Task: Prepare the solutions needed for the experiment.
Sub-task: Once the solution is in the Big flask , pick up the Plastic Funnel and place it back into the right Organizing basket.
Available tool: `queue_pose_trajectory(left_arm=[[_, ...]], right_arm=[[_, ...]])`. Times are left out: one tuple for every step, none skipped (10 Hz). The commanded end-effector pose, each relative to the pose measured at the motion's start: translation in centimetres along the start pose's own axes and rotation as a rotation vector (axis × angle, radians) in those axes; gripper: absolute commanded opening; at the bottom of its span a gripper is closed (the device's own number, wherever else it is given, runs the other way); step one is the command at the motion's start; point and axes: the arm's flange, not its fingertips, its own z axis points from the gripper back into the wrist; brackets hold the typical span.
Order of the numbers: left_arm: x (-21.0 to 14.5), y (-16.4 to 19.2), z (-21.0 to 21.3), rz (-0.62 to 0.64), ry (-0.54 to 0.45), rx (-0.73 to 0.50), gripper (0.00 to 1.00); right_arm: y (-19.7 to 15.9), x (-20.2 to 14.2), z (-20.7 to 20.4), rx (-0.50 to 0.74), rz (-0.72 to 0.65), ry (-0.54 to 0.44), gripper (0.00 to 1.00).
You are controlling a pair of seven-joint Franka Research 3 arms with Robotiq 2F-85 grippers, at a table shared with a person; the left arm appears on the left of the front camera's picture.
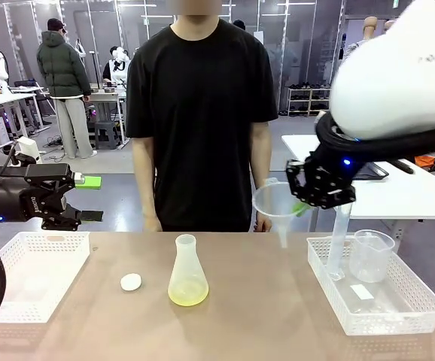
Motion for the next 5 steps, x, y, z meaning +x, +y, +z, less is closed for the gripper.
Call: queue_pose_trajectory(left_arm=[[0.0,-0.3,-0.3,0.020,-0.017,-0.022,1.00],[0.0,-0.3,-0.3,0.020,-0.017,-0.022,1.00],[0.0,-0.3,-0.3,0.020,-0.017,-0.022,1.00],[0.0,-0.3,-0.3,0.020,-0.017,-0.022,1.00],[0.0,-0.3,-0.3,0.020,-0.017,-0.022,1.00]], right_arm=[[-0.5,-1.2,-0.1,0.014,-0.057,-0.014,0.00],[-0.6,-1.2,-0.4,0.016,-0.072,-0.018,0.00],[0.3,-1.6,-0.7,0.033,-0.089,-0.002,0.00],[-1.3,-1.0,0.1,0.001,-0.035,-0.009,0.00],[-1.3,-1.0,0.1,0.001,-0.035,-0.009,0.00]])
